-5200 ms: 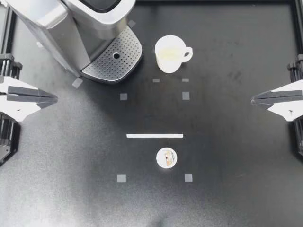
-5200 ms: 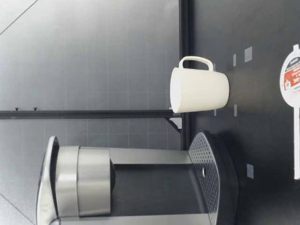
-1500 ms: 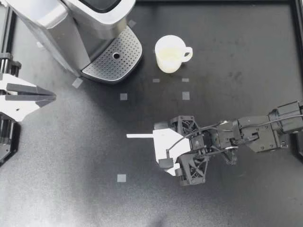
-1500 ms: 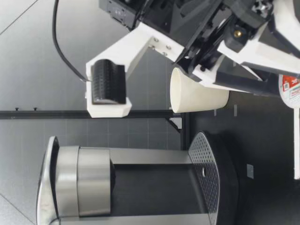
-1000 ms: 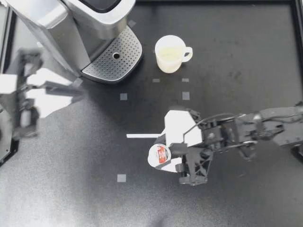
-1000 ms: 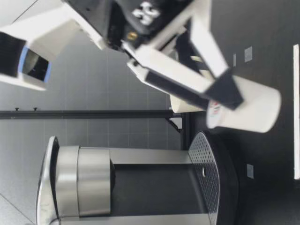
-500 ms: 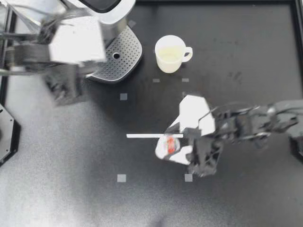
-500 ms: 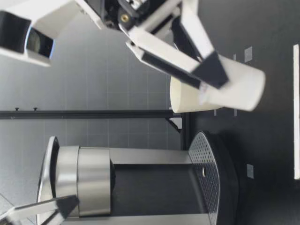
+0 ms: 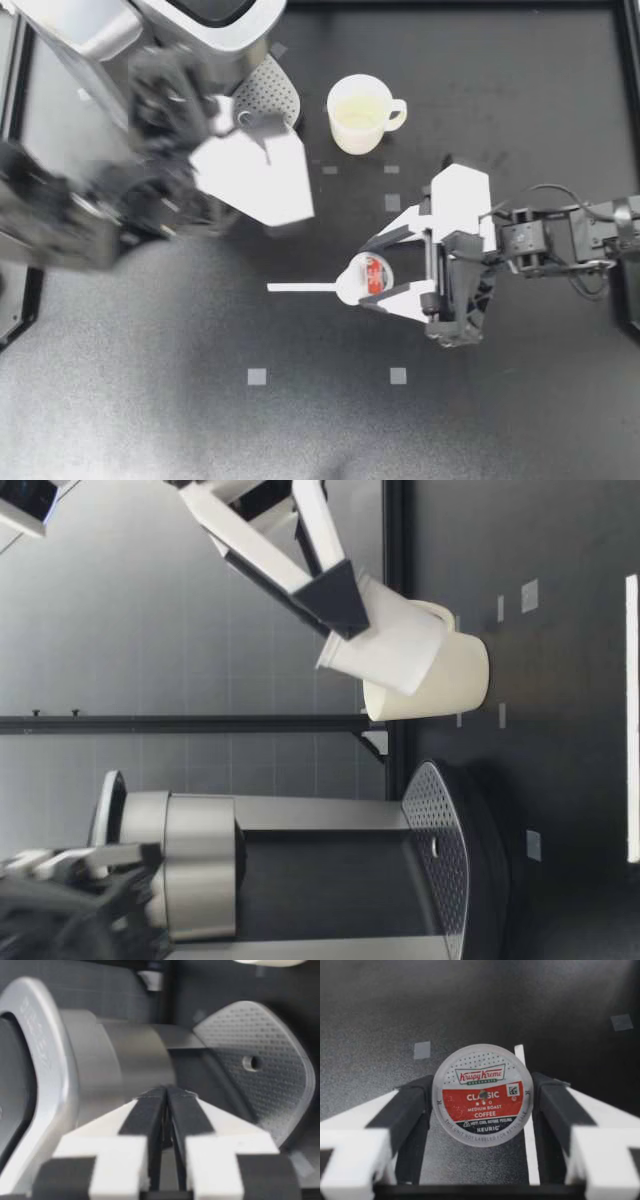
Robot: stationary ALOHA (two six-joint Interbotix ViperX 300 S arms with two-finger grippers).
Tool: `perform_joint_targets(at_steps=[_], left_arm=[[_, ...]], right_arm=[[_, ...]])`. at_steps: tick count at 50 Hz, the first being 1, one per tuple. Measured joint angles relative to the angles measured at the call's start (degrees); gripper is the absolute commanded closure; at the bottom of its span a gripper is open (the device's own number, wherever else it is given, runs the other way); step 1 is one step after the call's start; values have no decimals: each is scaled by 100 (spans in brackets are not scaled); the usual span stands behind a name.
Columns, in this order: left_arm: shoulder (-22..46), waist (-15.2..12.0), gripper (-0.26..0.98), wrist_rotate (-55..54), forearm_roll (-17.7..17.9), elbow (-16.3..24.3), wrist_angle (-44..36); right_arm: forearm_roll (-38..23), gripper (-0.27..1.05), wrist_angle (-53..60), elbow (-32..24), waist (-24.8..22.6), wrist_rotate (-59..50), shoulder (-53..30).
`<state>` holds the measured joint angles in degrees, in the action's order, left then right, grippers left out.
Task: Place the coffee capsule inside the capsule container, then place the cup onto the center of the cup tray.
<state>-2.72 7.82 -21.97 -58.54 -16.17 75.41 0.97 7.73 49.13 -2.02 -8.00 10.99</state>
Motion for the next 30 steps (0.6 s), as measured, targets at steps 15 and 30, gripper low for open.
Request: perform_joint_targets(at_steps=[15,30], left_arm=[[879,264,58,-378,-1661,-53,765],[967,272,58,-580,-2347,-193,1107]], right_arm=[[-70,20,35,141,0,9,35],[-70,20,132,316,9,9,229]])
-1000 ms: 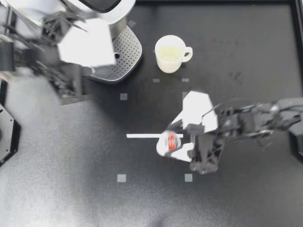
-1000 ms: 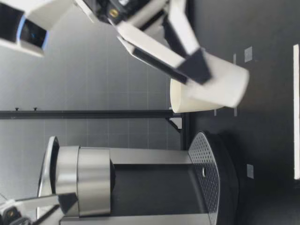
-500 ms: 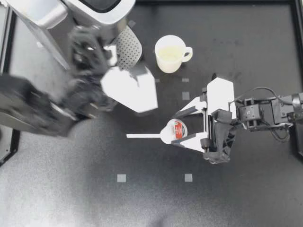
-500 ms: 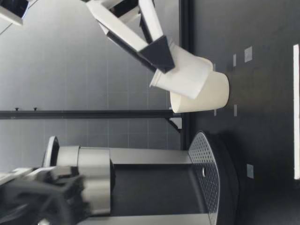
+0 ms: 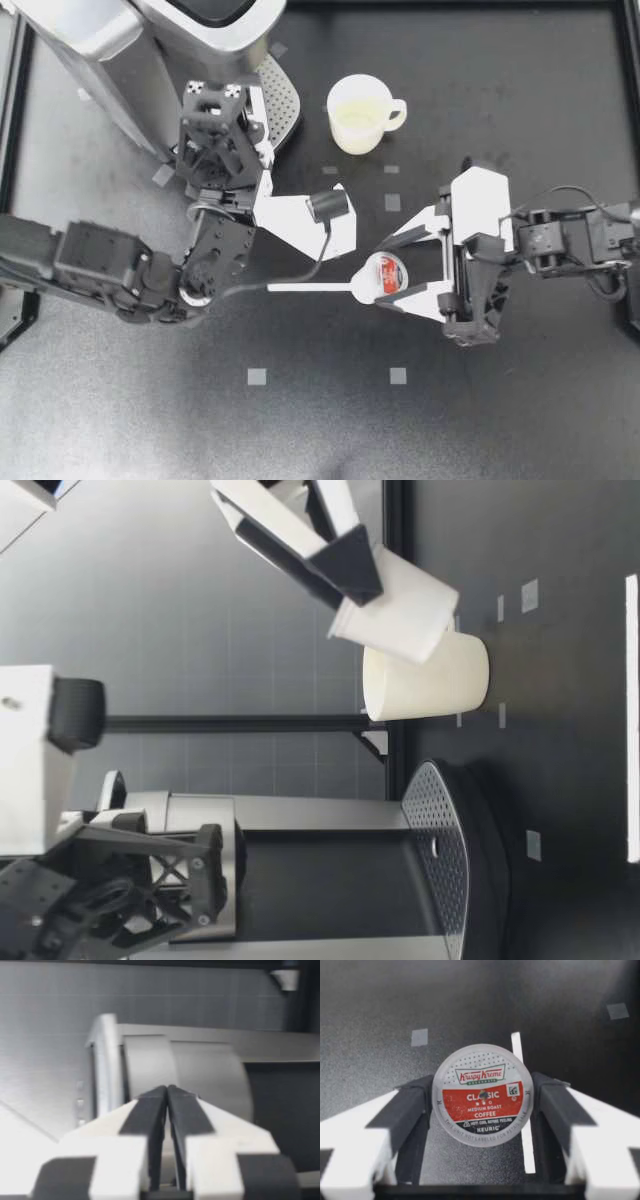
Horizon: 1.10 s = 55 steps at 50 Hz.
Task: Place the coffee capsule inside the capsule container, then place the cup onto the center of the cup tray.
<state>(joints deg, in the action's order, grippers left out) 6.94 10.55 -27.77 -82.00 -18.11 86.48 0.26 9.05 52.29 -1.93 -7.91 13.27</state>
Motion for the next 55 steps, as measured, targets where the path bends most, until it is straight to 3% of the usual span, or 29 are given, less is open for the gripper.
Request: perform_joint_targets(at_steps=[17,27,55], left_arm=[[-9,-88,58,-9,-149,-246,88],[-18,-281,58,-70,-229,-396,79],[-308,-352,58,-97,-993,-396,79]], right_arm=[[0,20,97,35,0,-26,53],[9,20,185,26,0,-53,62],[0,20,220,53,0,-62,211]])
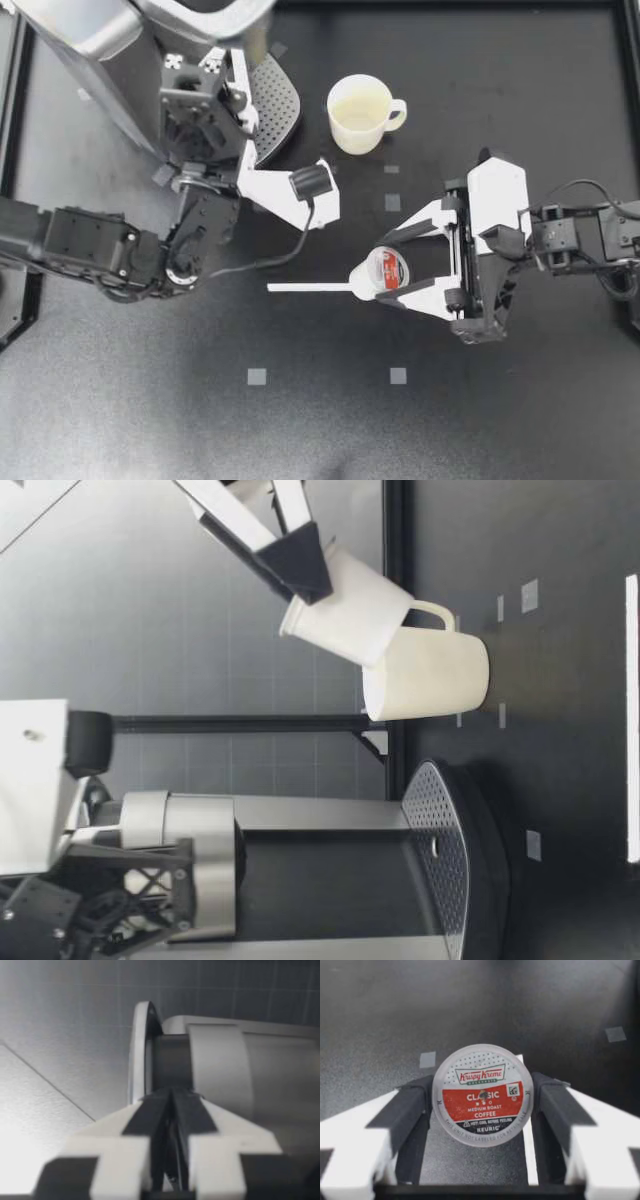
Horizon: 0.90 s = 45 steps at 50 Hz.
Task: Place the coffee capsule inside the capsule container, then place the cup onto the center of the cup tray.
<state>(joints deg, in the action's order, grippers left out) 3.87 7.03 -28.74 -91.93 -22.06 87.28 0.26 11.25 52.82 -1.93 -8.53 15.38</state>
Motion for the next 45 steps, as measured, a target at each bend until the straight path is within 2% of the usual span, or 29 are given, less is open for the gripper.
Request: perform_joint_targets(at_steps=[9,17,23,31,45], left_arm=[[-466,-211,58,-229,-193,105,9],[-861,-352,59,-914,-185,105,-202],[-1169,-501,59,-1512,-18,88,-650],[-1547,-765,59,-2083,202,-44,-1125],[-2206,-1222,59,-2962,237,-519,-1749]], right_arm=[[0,20,18,0,0,-9,35],[0,20,114,0,0,0,62],[0,20,246,0,0,-9,88],[0,20,334,0,0,0,158],[0,20,896,-9,0,97,378]])
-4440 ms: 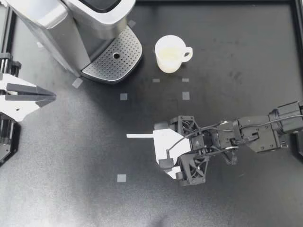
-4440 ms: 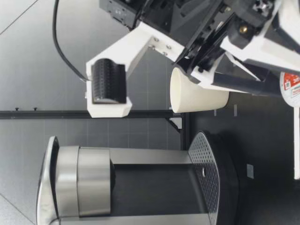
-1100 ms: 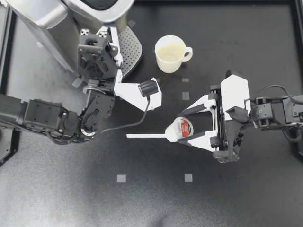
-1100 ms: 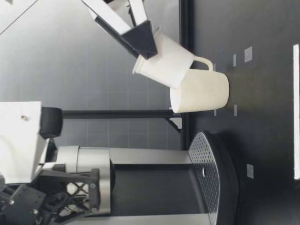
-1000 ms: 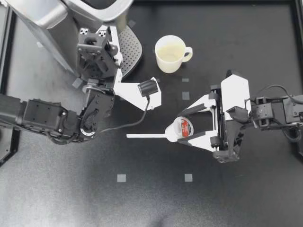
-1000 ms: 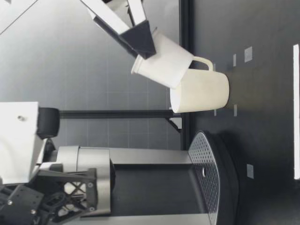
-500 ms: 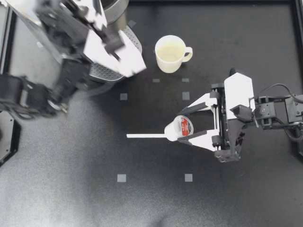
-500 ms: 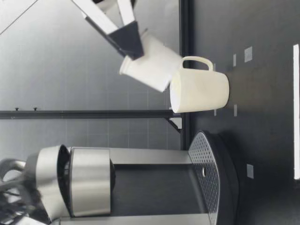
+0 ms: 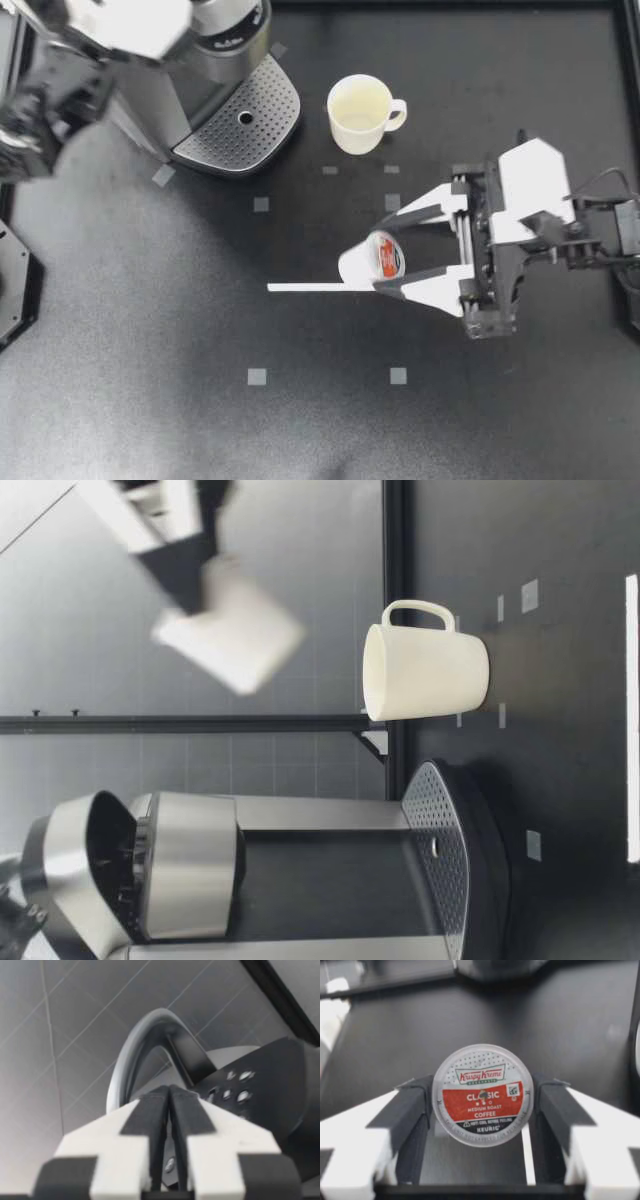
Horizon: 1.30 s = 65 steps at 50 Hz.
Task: Place the coffee capsule inside the capsule container, then place the cup onto the center of the cup tray.
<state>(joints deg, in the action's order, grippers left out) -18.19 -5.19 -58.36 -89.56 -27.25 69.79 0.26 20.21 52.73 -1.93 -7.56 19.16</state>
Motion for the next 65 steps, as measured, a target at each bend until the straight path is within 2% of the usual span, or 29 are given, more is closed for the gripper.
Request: perform_joint_targets(at_steps=[14,32,49,59,65], left_arm=[[-475,-387,59,-475,9,-308,-562],[-817,-844,59,-844,0,-501,-1046],[-1020,-984,59,-967,-9,-536,-1582],[-1230,-1002,59,-1450,-44,-536,-2909],[-1477,-1002,59,-1661,-79,-536,-3384]], right_arm=[[0,20,765,-123,246,334,167],[0,20,809,-536,703,782,123],[0,20,817,-756,1107,835,97],[-9,20,791,-1116,1591,861,-53],[-44,20,510,-1477,1775,958,-290]])
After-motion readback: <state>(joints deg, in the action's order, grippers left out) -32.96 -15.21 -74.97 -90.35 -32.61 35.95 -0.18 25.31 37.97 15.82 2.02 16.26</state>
